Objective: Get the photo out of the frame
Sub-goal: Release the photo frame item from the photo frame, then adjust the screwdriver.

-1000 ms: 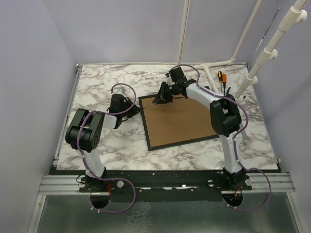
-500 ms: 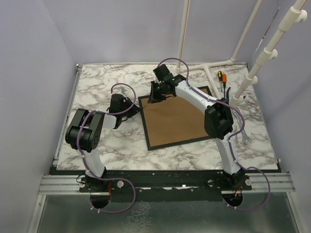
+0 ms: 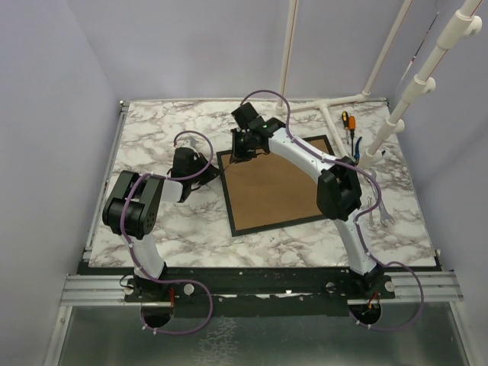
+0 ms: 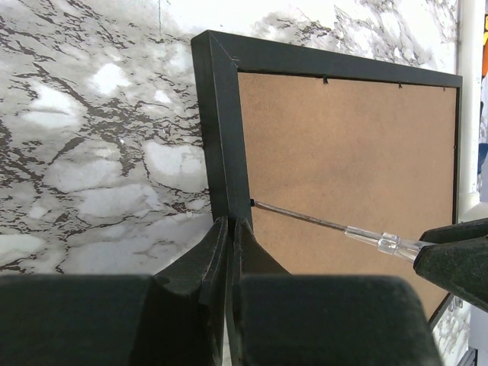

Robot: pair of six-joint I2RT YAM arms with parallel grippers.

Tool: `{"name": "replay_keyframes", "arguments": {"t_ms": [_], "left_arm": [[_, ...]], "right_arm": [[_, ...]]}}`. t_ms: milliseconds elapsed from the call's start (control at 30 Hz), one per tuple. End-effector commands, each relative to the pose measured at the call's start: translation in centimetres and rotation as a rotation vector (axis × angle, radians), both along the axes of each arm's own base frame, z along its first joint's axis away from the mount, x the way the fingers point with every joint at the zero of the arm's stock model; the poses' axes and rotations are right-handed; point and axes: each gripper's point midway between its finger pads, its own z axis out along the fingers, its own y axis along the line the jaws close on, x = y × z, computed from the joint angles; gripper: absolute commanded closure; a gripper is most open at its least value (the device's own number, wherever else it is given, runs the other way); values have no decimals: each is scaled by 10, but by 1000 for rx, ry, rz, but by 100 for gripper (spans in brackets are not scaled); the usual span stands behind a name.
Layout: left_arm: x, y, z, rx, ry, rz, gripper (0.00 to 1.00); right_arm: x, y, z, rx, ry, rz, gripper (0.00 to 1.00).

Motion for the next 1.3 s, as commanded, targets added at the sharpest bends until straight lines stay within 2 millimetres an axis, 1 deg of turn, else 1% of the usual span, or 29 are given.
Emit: {"name": "replay_keyframes", "arguments": {"t_ms": [0,100,200,267,333,367,500,567,700,733,800,867,900,967,1033,1100,1133,1267], "left_arm": [[-6,-23,4,-43,0,-83,95],[-5,-16,4,-17,6,-52,93],[-5,-4,5,34,14,-6,88],[-7,0,9,50,13,9,84],[-9,3,15,52,5,17,81],[-10,4,19,54,-1,22,78],[-17,12,27,92,2,42,66],[-23,13,31,102,1,39,58],[-42,10,28,153,24,32,41],[-47,9,26,171,28,31,38],[-55,5,24,216,33,22,34],[-64,-2,23,255,34,4,32],[-65,-1,22,280,31,14,33],[-69,-4,18,301,34,9,38],[-70,-5,15,311,42,10,45],[-69,-5,9,326,51,9,54],[-69,-6,7,332,55,7,55],[-66,-9,-3,351,73,-6,56]], "right_arm": [[-39,62,12,146,36,145,99],[-21,39,20,96,-17,57,99],[-6,7,40,117,-67,-17,99],[2,-11,55,140,-107,-52,99],[6,-28,73,161,-147,-71,99],[7,-35,78,164,-158,-77,99],[4,-69,91,144,-203,-114,99],[-1,-86,96,139,-239,-138,99],[-19,-121,101,135,-327,-207,99],[-24,-130,106,140,-357,-228,99],[-35,-146,110,140,-397,-260,99],[-46,-161,113,132,-432,-289,99],[-51,-168,116,130,-450,-304,100],[-60,-182,118,119,-476,-334,100],[-68,-193,119,118,-495,-353,99],[-76,-200,123,127,-511,-366,100],[-80,-203,122,127,-511,-371,99],[-89,-212,119,123,-507,-385,99]]}}
